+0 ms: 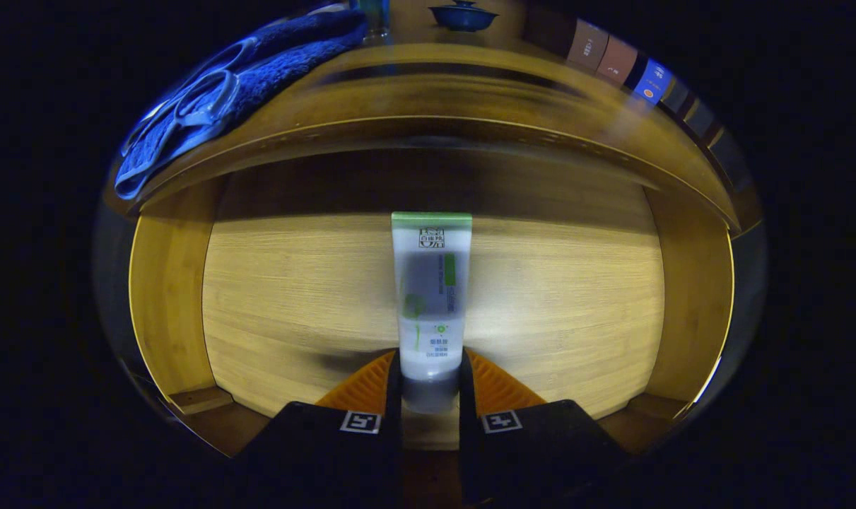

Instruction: Pull open the drawer, take out the items inside it, and place them on the countertop above the cabinet.

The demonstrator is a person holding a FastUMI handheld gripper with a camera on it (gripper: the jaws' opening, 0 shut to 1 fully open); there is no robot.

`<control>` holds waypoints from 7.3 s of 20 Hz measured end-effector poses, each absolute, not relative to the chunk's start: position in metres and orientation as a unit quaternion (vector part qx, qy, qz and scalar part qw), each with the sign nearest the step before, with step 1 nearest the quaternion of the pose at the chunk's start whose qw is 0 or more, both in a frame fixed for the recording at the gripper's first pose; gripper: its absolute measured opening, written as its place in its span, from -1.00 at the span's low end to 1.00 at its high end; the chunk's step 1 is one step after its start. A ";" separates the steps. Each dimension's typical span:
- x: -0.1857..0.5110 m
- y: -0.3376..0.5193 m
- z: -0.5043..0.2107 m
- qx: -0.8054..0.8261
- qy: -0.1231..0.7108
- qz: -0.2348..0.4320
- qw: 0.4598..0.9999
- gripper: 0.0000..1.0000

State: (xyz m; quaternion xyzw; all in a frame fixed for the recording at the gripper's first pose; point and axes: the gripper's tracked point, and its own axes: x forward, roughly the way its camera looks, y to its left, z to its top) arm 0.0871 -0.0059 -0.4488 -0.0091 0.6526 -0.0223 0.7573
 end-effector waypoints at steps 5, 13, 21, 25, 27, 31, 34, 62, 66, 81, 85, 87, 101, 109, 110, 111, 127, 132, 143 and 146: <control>0.078 -0.008 -0.429 0.003 0.634 -0.020 0.773 -0.27; 0.055 0.000 -0.342 0.008 0.570 0.013 0.822 -0.27; 0.151 0.003 -0.282 -0.002 0.487 0.011 0.873 -0.27; 0.209 -0.003 -0.278 0.001 0.474 0.000 0.881 -0.28; 0.229 -0.008 -0.288 0.002 0.483 -0.009 0.876 -0.28; 0.259 -0.016 -0.322 0.000 0.502 -0.025 0.864 -0.27; 0.270 -0.013 -0.337 -0.005 0.512 -0.022 0.859 -0.27; 0.157 0.000 -0.212 0.021 0.284 -0.012 0.959 1.00; 0.092 0.003 -0.201 0.031 0.227 0.005 0.973 1.00; -0.049 0.011 -0.327 0.017 0.189 0.015 0.982 1.00; -0.047 -0.001 -0.360 0.044 0.198 -0.006 0.979 1.00; -0.041 -0.008 -0.366 0.048 0.194 -0.016 0.980 1.00; -0.029 -0.010 -0.367 0.014 0.177 -0.028 0.984 0.99; 0.018 -0.012 -0.366 0.017 0.172 -0.023 0.985 0.99; 0.026 -0.012 -0.364 0.017 0.166 -0.024 0.986 0.99; 0.038 -0.014 -0.362 0.016 0.153 -0.024 0.988 0.99; 0.148 -0.010 -0.380 0.015 0.150 -0.028 0.988 0.99; 0.167 -0.009 -0.382 0.017 0.154 -0.032 0.987 0.99; 0.169 -0.011 -0.383 0.014 0.163 -0.020 0.986 0.99; 0.164 -0.012 -0.377 0.009 0.170 -0.019 0.985 1.00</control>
